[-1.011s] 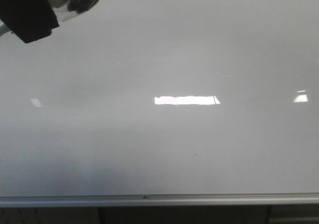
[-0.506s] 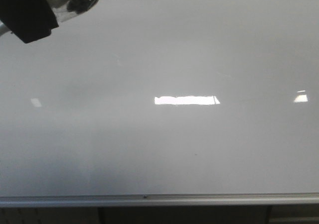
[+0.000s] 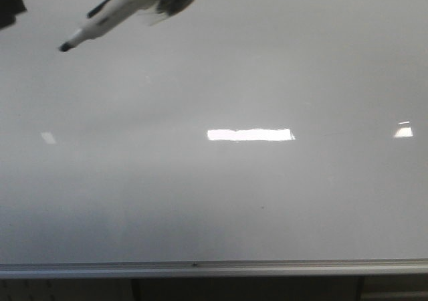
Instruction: Write number 1 on whiteboard
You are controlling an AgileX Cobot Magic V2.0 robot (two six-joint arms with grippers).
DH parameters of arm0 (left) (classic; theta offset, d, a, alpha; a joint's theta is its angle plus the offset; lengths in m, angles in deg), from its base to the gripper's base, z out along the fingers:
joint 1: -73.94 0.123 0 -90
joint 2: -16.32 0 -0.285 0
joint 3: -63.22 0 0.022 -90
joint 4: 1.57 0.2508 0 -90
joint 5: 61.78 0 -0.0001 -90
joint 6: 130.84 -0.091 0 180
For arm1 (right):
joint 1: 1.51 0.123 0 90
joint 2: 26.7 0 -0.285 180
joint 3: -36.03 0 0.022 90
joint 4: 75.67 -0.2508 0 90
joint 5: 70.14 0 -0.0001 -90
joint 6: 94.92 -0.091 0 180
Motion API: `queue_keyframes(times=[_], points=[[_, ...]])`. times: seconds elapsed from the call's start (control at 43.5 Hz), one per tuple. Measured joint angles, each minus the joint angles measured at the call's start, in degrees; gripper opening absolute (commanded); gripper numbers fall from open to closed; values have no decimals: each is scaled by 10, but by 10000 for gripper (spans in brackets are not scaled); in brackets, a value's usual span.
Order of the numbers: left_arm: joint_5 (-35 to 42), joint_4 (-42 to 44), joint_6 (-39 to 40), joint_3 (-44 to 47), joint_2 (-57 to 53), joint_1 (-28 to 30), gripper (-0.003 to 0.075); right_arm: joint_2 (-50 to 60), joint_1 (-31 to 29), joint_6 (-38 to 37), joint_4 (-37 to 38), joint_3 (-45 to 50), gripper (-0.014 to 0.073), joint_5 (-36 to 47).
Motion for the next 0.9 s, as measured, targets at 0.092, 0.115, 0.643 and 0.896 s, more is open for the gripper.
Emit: queue_keyframes(times=[0.092, 0.115, 0.643, 0.896], points=[[5, -16, 12, 0, -29, 41, 493, 20, -36, -20, 12, 0, -60, -26], [6, -22, 16, 0, -38, 49, 493, 24, -46, -26, 21, 0, -60, -33], [91, -45, 100, 150, -185, 205, 493, 168, -192, -396, 245, 55, -60, -41], [99, -47, 104, 167, -190, 209, 493, 280, -306, -454, 249, 252, -60, 115]])
